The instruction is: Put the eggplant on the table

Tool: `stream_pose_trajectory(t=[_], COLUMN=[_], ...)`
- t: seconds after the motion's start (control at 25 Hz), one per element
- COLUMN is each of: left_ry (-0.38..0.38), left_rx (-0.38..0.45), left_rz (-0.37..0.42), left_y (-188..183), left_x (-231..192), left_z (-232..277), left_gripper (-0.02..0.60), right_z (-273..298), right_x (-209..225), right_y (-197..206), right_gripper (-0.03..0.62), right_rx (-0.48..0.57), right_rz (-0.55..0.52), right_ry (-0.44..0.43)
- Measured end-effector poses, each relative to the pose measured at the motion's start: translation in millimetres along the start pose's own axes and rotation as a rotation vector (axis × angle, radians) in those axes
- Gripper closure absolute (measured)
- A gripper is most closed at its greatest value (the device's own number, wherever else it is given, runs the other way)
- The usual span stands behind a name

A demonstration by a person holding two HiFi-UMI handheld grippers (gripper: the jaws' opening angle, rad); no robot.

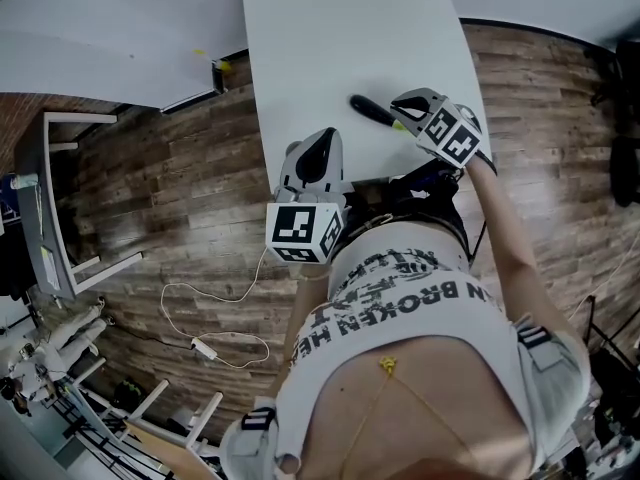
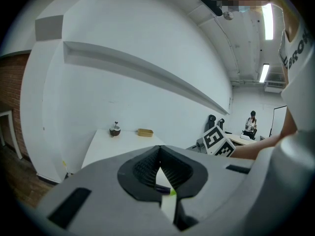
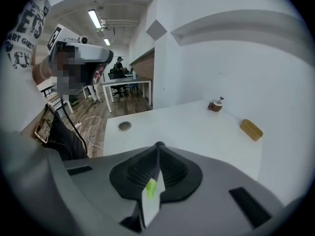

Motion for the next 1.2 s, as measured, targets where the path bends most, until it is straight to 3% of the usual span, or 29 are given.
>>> stream_pose_trajectory(t=[0.36,0.92,1.2], left_ry=[0.036,0.106,0.114], left_rx=[0.01,0.127,0.179], left_rz=[0.02,0.077,0.104], left_y=[-6.3,-46.5,-65.0], left_x=[11.7,26.1,30.5], left_z=[6.9,10.6,10.2], left_gripper=[0.575,0.575,0.575], right_z=[-33.2,-101.5,-119.1], right_x=[-35.4,-47.7,-47.3], right_y=[-32.5,-108.7,-124.0], right_gripper=[0.586,0.585,0.586], right_rx=[0.181,0.613,0.693], right_rz=[-0.124,-0.088,-0.056], right_ry=[-0.047,0.022,0.051])
Point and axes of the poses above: the fingertips, and each gripper's own axes: z forward along the fingers, x to its right, y out of its underside, the point moved 5 cm from there along -z, backward along the fingers, and after that the axes turned 5 degrees about -y, right-handed, at the moved point
